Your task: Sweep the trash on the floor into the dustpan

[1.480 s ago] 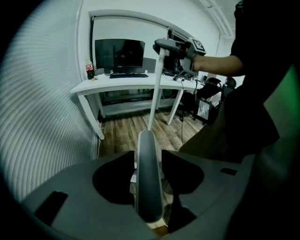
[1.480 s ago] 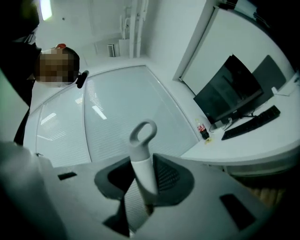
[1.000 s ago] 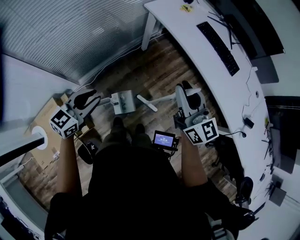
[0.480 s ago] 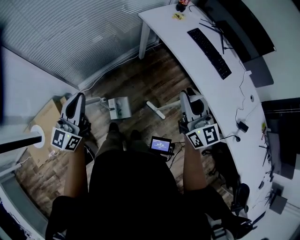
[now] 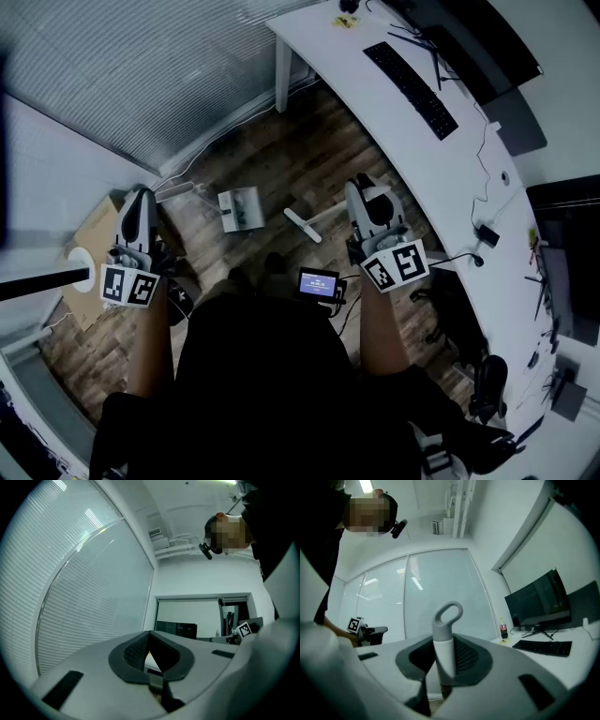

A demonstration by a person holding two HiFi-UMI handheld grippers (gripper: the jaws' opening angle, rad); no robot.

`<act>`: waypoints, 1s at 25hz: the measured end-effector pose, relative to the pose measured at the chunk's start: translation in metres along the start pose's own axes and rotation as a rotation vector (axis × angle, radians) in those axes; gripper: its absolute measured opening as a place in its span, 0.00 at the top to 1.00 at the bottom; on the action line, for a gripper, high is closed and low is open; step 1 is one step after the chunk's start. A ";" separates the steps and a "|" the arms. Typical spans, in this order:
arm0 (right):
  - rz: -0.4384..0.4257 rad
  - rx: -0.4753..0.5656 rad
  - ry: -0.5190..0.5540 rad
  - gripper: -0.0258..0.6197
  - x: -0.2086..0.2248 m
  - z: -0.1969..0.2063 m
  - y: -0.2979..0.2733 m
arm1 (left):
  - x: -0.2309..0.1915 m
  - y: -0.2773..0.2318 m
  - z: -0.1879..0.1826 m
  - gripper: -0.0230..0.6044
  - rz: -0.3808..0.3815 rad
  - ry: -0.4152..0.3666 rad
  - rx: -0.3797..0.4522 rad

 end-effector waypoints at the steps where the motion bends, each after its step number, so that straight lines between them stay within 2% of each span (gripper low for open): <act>1: -0.014 0.004 -0.004 0.83 -0.006 0.002 0.003 | 0.003 0.001 0.001 0.97 0.014 0.003 -0.010; 3: -0.027 0.007 -0.006 0.83 -0.015 0.006 0.009 | 0.011 0.003 0.004 0.97 0.042 -0.003 -0.027; 8: 0.012 -0.014 -0.014 0.84 -0.028 0.015 0.025 | 0.024 0.010 0.009 0.97 0.093 -0.038 -0.065; 12: 0.019 -0.015 -0.007 0.83 -0.051 0.016 0.039 | 0.026 0.029 0.012 0.97 0.130 -0.014 -0.066; 16: 0.052 -0.002 0.031 0.84 -0.081 0.011 0.056 | 0.031 0.063 0.019 0.97 0.154 0.005 -0.066; 21: 0.107 -0.033 0.071 0.84 -0.117 0.011 0.075 | 0.041 0.114 0.026 0.97 0.158 -0.042 -0.103; 25: 0.117 -0.052 0.074 0.84 -0.140 0.016 0.089 | 0.042 0.149 0.034 0.97 0.146 -0.041 -0.106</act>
Point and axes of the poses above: the fingertips, and each gripper's own axes: y backward along the fingers, x to its right, z out of its underside, the point moved 3 cm from there along y, backward along the fingers
